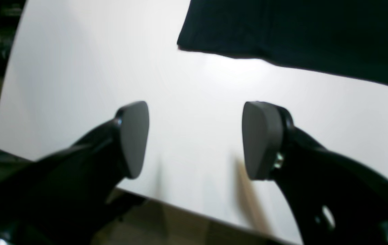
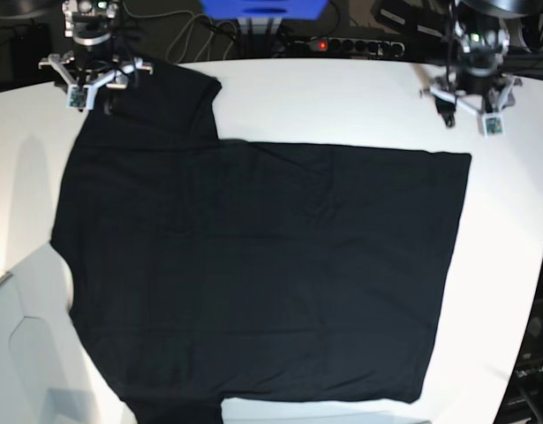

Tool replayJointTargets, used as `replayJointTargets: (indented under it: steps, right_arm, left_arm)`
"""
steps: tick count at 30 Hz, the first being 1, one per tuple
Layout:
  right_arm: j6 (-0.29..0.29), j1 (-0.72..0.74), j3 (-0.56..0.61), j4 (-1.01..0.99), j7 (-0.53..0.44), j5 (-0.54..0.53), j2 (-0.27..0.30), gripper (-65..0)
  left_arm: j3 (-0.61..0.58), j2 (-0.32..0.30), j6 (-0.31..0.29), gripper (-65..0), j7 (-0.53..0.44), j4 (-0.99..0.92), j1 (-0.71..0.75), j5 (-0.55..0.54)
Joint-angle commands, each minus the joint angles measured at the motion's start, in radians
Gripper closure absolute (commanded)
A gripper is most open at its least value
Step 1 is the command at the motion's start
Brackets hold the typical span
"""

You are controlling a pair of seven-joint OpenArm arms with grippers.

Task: Fold the T-shirt properly
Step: 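Grasp the black shirt's shoulder corners with both grippers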

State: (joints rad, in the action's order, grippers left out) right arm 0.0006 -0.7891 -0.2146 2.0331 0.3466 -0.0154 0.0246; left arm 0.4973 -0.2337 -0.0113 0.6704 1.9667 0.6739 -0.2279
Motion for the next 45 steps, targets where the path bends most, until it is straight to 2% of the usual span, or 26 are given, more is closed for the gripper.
replayJointTargets:
  steps: [1, 9, 16, 17, 20, 22, 40, 42, 45]
  right_arm:
    - [0.005, -0.003, -0.015, 0.013, -0.021, 0.002, 0.004, -32.6]
    - [0.005, -0.003, -0.021, 0.011, -0.021, 0.002, 0.004, -32.6]
    - [0.005, -0.005, -0.021, 0.011, -0.021, 0.002, 0.004, -32.5]
    - [0.005, -0.005, -0.021, 0.011, -0.021, 0.002, 0.004, -32.5]
    - [0.005, -0.005, -0.021, 0.011, -0.021, 0.002, 0.004, -32.5]
    - [0.005, -0.005, -0.021, 0.011, -0.021, 0.002, 0.004, -32.5]
    - [0.005, -0.005, -0.021, 0.010, -0.021, 0.004, 0.004, -32.5]
    - [0.005, -0.005, -0.021, 0.010, -0.021, 0.004, 0.004, -32.5]
    - [0.005, -0.005, -0.021, 0.010, -0.021, 0.004, 0.004, -32.5]
  left_arm:
    - [0.007, -0.010, 0.004, -41.5, -0.016, 0.013, -0.015, 0.003]
    - [0.008, -0.010, 0.004, -41.7, -0.077, -0.125, -0.147, 0.002]
    - [0.048, -0.010, 0.003, -41.7, -0.090, -0.295, -0.282, -0.006]
    - [0.045, -0.010, -0.003, -41.6, -0.090, -0.316, -0.297, -0.006]
    - [0.048, -0.003, -0.072, -41.3, -0.090, -0.361, -0.336, 0.002]
    - [0.050, -0.003, -0.094, -41.2, -0.090, -0.373, -0.351, 0.002]
    - [0.048, -0.003, -0.100, -41.1, -0.091, -0.473, -0.386, -0.006]
    - [0.044, -0.003, -0.100, -39.5, -0.091, -0.473, -0.386, -0.006]
    - [0.045, -0.002, -0.102, -31.4, -0.091, -0.470, -0.383, -0.008]
